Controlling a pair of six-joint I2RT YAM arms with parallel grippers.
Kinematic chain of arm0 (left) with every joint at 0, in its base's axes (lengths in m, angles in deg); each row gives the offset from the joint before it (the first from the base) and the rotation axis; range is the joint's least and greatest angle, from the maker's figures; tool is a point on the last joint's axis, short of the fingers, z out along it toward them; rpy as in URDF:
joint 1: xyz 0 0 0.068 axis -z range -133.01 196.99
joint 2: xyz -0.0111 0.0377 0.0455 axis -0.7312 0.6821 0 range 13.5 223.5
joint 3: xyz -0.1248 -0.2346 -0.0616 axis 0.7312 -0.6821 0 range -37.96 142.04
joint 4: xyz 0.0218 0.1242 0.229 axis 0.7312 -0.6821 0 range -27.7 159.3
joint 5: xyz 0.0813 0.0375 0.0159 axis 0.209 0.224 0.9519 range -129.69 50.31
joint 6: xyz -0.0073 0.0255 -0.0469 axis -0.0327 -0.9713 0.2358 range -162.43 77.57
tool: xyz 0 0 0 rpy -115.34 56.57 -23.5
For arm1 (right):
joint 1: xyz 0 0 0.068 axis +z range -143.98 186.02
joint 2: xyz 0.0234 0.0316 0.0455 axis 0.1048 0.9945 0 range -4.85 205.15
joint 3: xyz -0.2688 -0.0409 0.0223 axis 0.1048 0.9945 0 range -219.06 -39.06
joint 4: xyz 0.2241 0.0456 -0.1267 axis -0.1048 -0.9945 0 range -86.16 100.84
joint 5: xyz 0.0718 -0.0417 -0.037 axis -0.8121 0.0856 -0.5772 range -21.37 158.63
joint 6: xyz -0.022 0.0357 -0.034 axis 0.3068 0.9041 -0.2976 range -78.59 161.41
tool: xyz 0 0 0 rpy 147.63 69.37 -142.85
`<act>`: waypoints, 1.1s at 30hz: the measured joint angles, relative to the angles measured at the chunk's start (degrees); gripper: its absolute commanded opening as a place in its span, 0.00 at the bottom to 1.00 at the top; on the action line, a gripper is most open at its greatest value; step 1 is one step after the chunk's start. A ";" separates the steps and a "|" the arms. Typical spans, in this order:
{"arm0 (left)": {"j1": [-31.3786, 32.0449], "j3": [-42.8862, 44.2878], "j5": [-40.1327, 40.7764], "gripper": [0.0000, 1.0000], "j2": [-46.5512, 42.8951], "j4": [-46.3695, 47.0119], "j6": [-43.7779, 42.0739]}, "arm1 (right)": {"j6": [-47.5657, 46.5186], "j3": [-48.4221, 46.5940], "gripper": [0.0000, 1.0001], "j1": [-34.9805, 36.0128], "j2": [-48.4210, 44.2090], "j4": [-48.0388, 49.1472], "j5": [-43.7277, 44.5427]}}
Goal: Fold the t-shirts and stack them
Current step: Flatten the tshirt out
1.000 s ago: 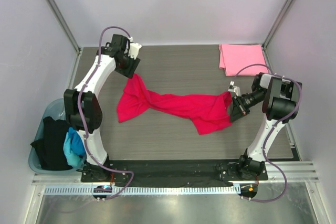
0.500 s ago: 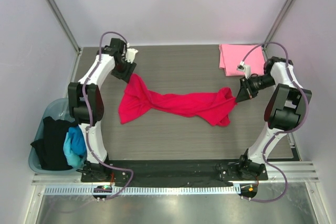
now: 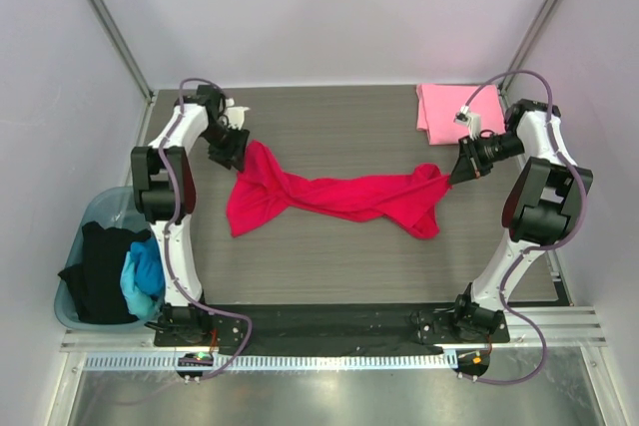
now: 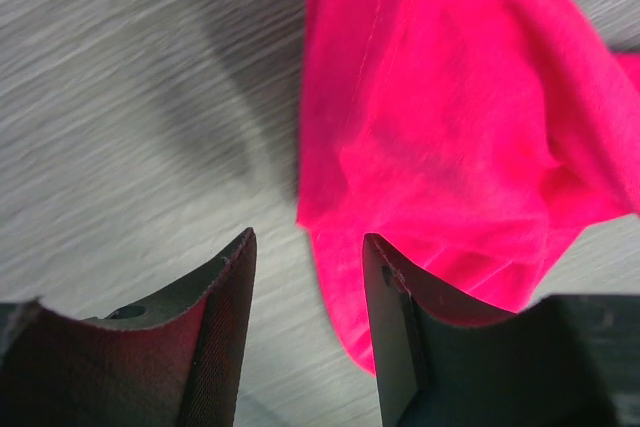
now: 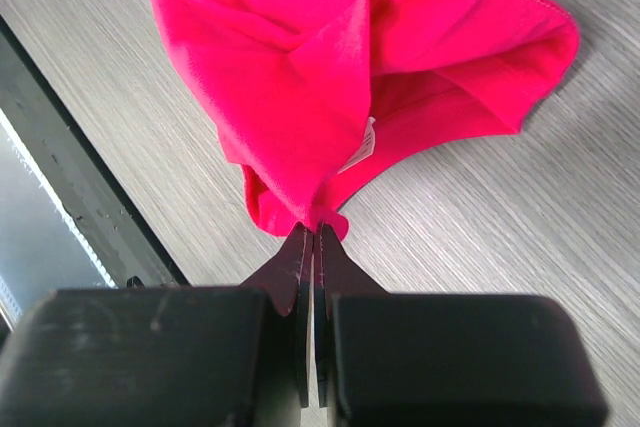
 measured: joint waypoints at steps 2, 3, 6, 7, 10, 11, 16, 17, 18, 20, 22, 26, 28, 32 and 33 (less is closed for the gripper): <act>0.20 0.66 -1.16 0.47 1.44 0.00 0.11 | 0.24 -0.26 0.01 -0.02 0.22 0.00 0.00; 0.26 0.72 -1.55 0.47 1.97 -0.07 0.15 | 0.42 -0.33 0.02 -0.02 0.26 0.04 0.02; 0.28 1.27 -1.97 0.46 3.54 -0.42 0.15 | 0.79 -0.33 0.02 0.00 0.28 0.02 0.02; 0.28 1.57 -1.97 0.45 4.04 -0.50 0.15 | 0.87 -0.33 0.02 0.00 0.28 0.00 0.02; 0.22 2.14 -1.97 0.45 4.83 -0.55 0.15 | 1.22 -0.33 0.02 -0.02 0.33 0.00 0.02; 0.15 2.16 -1.97 0.45 4.85 -0.55 0.15 | 1.27 -0.33 0.02 0.00 0.35 0.00 0.02; -0.04 2.19 -2.36 0.41 4.85 -1.38 0.13 | 1.73 -0.33 0.01 -0.02 0.48 0.00 -0.02; -0.11 2.23 -2.64 0.41 4.85 -1.79 0.07 | 1.84 -0.33 0.02 0.00 0.59 0.00 -0.02; -0.13 2.27 -2.89 0.39 4.85 -2.21 0.07 | 1.95 -0.33 0.01 0.00 0.74 0.00 -0.07; -0.15 2.27 -3.23 0.38 4.85 -2.91 -0.02 | 2.29 -0.33 0.02 -0.02 1.20 0.02 -0.22; -0.15 2.27 -3.39 0.36 4.85 -3.28 -0.04 | 2.58 -0.33 0.02 -0.02 1.62 0.02 -0.26; -0.15 2.10 -3.54 0.35 4.85 -3.54 -0.09 | 2.91 -0.33 0.01 -0.02 1.84 0.02 -0.31; -0.15 1.75 -3.74 0.28 4.85 -3.50 -0.02 | 2.95 -0.33 0.01 -0.02 1.86 0.02 -0.37; -0.15 1.14 -3.91 0.09 4.85 -3.58 -0.04 | 2.95 -0.33 0.01 -0.02 1.88 0.02 -0.42; -0.15 1.14 -3.93 0.00 4.85 -3.65 0.00 | 2.95 -0.33 0.01 -0.02 1.88 0.02 -0.46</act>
